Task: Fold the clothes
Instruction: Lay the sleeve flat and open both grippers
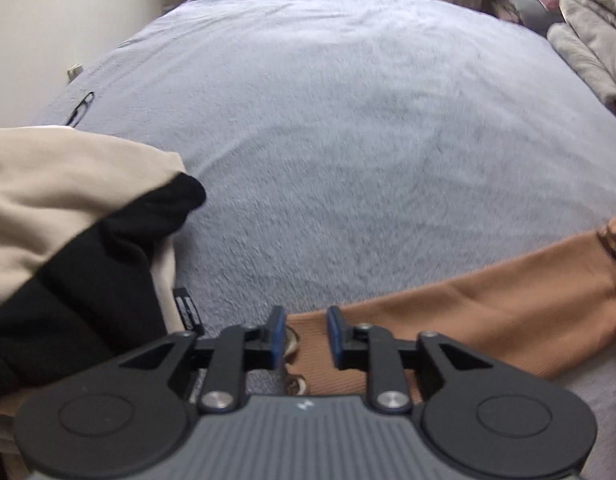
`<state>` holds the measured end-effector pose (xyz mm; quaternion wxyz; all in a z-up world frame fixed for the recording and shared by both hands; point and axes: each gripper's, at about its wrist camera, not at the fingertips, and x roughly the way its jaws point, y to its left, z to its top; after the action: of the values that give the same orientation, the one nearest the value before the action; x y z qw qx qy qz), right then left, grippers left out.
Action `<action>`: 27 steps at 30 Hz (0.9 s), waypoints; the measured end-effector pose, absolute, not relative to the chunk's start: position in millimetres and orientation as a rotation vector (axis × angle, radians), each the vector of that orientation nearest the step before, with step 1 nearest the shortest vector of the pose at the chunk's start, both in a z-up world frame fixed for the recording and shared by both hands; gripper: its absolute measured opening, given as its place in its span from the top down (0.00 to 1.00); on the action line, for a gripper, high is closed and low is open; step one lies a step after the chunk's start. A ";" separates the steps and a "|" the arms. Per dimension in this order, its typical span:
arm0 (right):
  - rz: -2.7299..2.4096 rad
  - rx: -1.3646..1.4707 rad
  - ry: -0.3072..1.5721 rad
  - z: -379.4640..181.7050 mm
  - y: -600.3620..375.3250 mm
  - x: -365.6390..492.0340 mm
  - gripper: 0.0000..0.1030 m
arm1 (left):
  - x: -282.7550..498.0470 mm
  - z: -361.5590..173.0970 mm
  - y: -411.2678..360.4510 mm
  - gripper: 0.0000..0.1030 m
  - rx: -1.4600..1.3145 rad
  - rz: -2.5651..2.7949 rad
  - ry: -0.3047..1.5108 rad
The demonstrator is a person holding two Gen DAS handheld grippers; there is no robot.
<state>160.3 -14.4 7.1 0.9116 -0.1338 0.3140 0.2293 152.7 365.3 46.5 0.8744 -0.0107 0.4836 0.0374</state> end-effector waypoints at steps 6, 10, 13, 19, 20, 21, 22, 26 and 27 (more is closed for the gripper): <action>0.510 -0.284 0.740 -5.9 23.3 147.6 0.74 | 144.2 68.5 346.5 0.61 -0.089 0.130 0.983; 0.511 -0.141 0.727 25.3 12.3 139.8 0.69 | 122.7 92.2 316.3 0.48 -0.115 0.108 0.915; 0.469 -0.129 0.706 42.2 -10.4 115.8 0.56 | 99.3 111.5 289.6 0.27 -0.099 0.098 0.840; 0.348 -0.111 0.759 48.3 -101.1 70.1 0.54 | 62.2 124.1 228.7 0.23 -0.170 -0.009 0.813; 0.321 -0.107 0.767 45.3 -119.7 66.3 0.53 | 57.4 122.4 212.8 0.23 -0.169 -0.035 0.812; 0.294 -0.103 0.776 42.4 -138.2 62.4 0.52 | 52.7 120.6 196.8 0.23 -0.168 -0.060 0.810; 0.265 -0.099 0.784 39.6 -157.3 58.5 0.52 | 47.9 118.7 180.4 0.23 -0.165 -0.085 0.806; 0.144 -0.076 0.806 31.1 -240.6 51.2 0.52 | 33.1 97.7 96.3 0.22 -0.112 -0.177 0.756; 0.118 -0.068 0.806 29.5 -260.9 51.5 0.52 | 30.6 90.5 74.1 0.22 -0.101 -0.201 0.746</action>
<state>51.5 -260.9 29.5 0.9177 -0.0331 0.3917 0.0573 30.6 74.1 90.5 0.9251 -0.0490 0.3637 -0.0978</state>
